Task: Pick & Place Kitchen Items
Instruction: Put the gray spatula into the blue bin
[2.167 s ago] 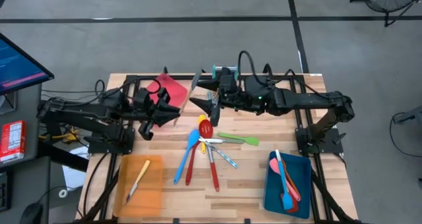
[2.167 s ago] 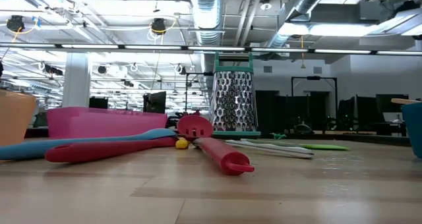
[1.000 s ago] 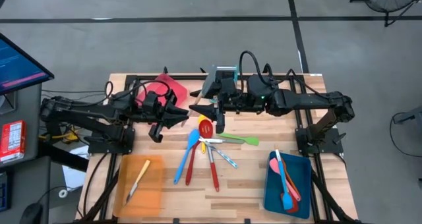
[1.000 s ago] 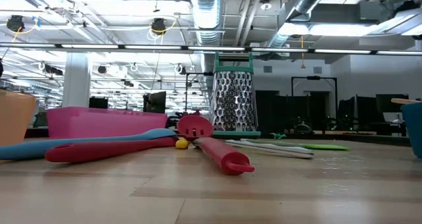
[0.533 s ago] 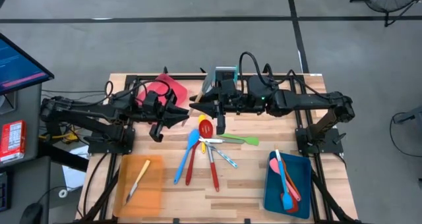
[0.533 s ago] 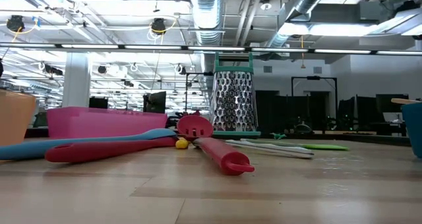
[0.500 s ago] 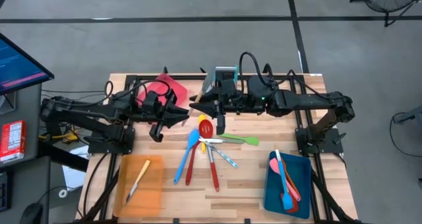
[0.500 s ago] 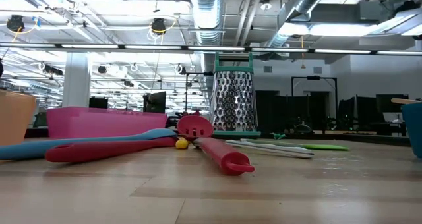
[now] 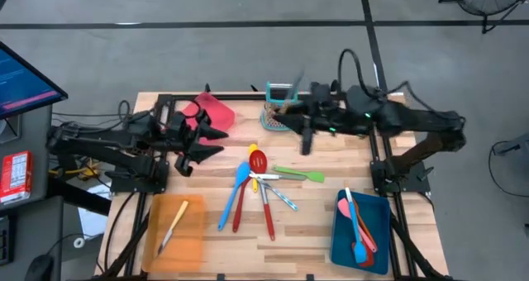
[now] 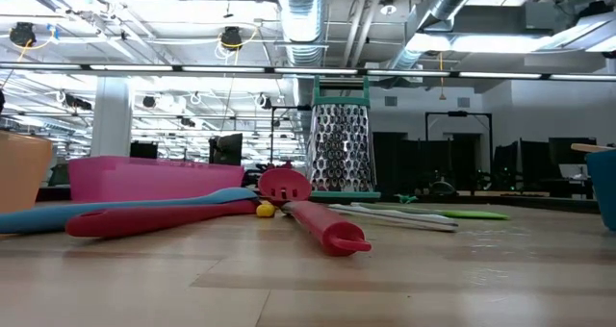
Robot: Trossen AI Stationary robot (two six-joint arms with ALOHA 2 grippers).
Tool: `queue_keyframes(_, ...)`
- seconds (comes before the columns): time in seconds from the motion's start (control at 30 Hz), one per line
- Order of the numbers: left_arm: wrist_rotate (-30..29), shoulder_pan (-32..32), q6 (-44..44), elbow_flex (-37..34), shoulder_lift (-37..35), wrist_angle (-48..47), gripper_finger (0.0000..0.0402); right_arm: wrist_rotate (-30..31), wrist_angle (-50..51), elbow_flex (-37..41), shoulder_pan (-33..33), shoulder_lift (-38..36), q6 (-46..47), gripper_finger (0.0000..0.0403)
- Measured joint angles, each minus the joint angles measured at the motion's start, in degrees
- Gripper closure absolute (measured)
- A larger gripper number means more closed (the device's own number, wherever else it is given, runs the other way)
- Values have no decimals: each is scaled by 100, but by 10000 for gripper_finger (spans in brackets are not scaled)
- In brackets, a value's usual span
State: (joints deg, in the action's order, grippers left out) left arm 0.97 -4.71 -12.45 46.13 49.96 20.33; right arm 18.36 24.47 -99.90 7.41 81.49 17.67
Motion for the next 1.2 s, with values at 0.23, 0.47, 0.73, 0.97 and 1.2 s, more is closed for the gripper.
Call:
queue_keyframes(0.23, -540, 0, 9, 2, -870, -936, 235, 658, 4382, 0, 782, -688, 3872, 348)
queue_keyframes(0.47, -559, 2, 16, 2, -1365, -1030, 251, 570, 6573, 37, 2173, -373, 7325, 344)
queue_keyframes(0.73, -510, 2, 9, 2, -1515, -1044, 253, -99, 6523, 809, 3240, 118, 9683, 343)
queue_keyframes(0.97, -506, 2, 5, 2, -1511, -1064, 253, -1622, 6482, 1208, 3907, 409, 10991, 343)
queue_keyframes(1.2, -504, 2, 5, 2, -1511, -1057, 253, -2175, 6417, 1583, 4060, 407, 11185, 342)
